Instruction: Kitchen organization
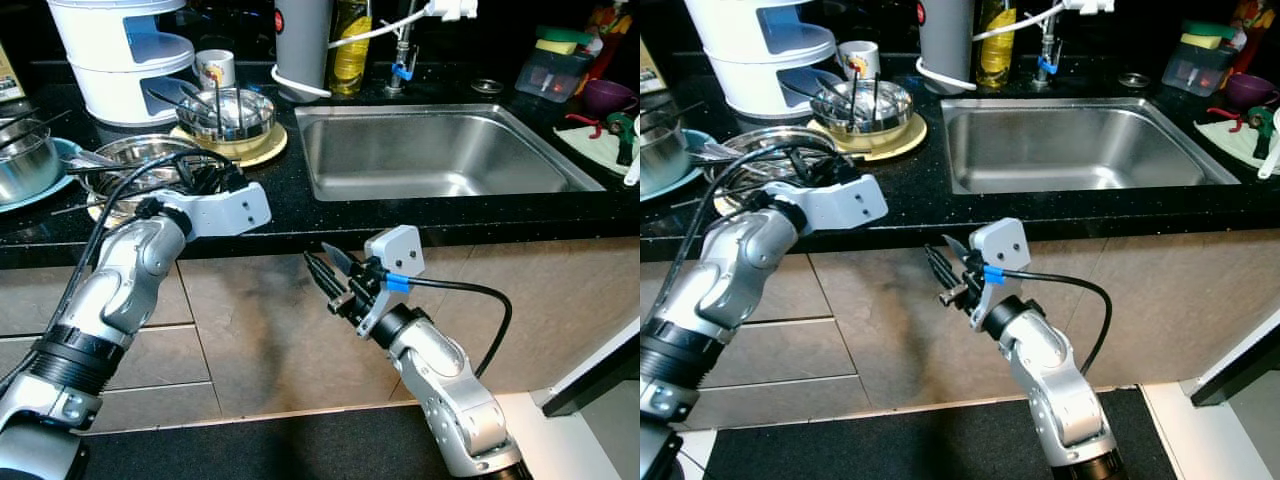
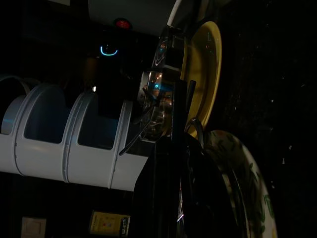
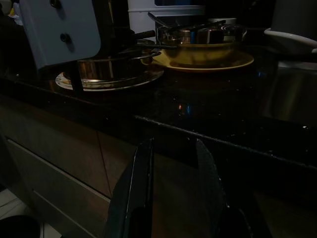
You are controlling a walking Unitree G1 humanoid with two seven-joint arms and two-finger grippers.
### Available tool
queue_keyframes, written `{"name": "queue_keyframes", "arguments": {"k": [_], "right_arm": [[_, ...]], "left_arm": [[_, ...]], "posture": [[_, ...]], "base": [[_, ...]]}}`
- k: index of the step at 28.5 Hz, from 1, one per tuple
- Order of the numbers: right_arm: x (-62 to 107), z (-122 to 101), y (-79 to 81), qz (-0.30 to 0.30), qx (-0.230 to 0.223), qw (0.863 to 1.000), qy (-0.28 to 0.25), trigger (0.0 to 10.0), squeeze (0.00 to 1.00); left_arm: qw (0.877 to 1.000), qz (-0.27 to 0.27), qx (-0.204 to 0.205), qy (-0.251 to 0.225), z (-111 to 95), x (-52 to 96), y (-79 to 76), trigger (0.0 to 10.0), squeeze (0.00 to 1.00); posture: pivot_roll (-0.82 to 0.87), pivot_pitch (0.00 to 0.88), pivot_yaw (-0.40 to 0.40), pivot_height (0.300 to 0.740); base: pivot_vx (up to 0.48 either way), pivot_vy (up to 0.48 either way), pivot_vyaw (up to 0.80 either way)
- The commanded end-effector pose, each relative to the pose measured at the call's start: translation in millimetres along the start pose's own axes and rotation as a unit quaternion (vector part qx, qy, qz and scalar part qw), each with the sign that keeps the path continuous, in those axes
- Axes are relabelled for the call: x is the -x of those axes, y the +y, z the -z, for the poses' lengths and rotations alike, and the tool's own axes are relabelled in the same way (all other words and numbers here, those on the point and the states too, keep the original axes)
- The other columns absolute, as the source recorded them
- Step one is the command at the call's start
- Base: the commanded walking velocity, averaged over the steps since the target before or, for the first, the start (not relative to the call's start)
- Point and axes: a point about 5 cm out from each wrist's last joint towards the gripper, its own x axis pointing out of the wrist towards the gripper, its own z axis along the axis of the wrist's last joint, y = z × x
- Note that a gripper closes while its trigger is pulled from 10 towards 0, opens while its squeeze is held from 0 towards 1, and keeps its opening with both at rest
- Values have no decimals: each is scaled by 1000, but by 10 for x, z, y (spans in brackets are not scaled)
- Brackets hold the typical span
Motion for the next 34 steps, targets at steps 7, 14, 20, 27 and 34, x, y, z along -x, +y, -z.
{"name": "queue_keyframes", "arguments": {"k": [7, 14, 20, 27, 34], "right_arm": [[36, 18, -23, 8, -10, 1000, -1, 10000, 0], [41, 22, 18, -6, -23, 1000, -4, 10000, 0], [36, 34, 82, -28, -30, 999, -3, 10000, 0], [28, 32, 84, -29, -37, 999, -7, 10000, 0], [56, 26, 54, -16, -53, 998, -12, 10000, 0]], "left_arm": [[998, 48, 31, -17, -87, 22, 126, 0, 0], [990, 87, 103, -39, -220, 96, 378, 0, 0], [928, 165, 319, -95, -444, 206, 435, 0, 0], [842, 169, 497, -121, -589, 198, 554, 0, 0], [786, 104, 598, -119, -473, 149, 678, 0, 0]], "posture": [[-80, 183, -30, 740], [-77, 184, -28, 740], [-77, 184, -28, 740], [-73, 184, -28, 740], [-80, 187, -22, 740]], "base": [[0, 0, 0], [0, 0, 0], [0, 0, 0], [0, 0, 0], [0, 0, 0]]}}
